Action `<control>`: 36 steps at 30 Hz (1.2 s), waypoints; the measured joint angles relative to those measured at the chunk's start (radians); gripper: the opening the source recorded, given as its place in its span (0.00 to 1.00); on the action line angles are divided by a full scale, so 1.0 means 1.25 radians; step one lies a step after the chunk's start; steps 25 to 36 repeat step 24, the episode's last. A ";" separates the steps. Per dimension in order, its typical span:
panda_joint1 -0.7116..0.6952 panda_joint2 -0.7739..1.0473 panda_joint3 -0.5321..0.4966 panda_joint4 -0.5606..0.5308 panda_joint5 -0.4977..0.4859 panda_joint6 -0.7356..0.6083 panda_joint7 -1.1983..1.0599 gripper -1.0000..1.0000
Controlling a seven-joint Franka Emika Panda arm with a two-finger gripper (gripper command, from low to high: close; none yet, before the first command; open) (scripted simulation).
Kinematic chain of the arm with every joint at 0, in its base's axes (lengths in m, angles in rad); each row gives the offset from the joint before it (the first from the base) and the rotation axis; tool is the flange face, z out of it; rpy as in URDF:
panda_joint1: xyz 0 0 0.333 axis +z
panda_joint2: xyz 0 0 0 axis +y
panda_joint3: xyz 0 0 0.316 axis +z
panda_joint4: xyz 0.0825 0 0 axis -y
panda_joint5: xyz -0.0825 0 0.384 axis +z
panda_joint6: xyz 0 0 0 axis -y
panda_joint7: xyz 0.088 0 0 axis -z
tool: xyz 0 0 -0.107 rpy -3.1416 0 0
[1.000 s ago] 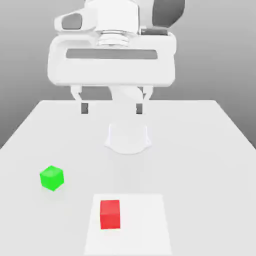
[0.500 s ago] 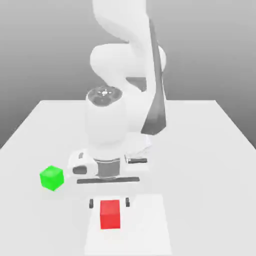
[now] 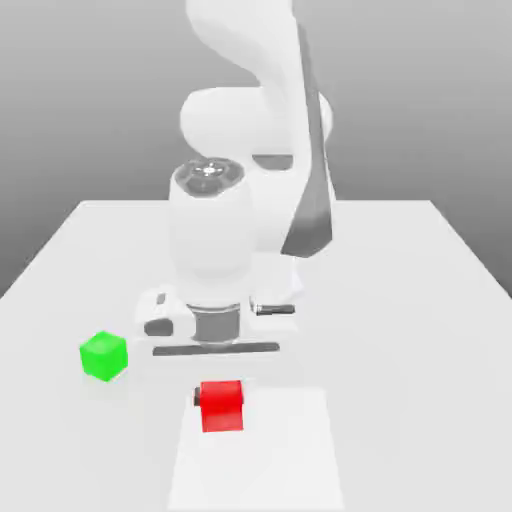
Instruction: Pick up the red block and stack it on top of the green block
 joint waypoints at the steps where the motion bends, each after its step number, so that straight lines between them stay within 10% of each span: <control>1: -0.030 -0.017 -0.010 -0.010 -0.008 -0.007 0.032 0.00; 13: -0.341 -0.212 -0.121 -0.141 -0.103 -0.067 0.447 0.00; 21: -0.336 -0.023 -0.127 -0.145 0.013 0.122 0.396 0.00; 22: -0.337 -0.007 -0.122 -0.144 0.029 0.137 0.385 1.00; 36: -0.330 -0.007 -0.122 -0.144 0.029 0.137 0.385 1.00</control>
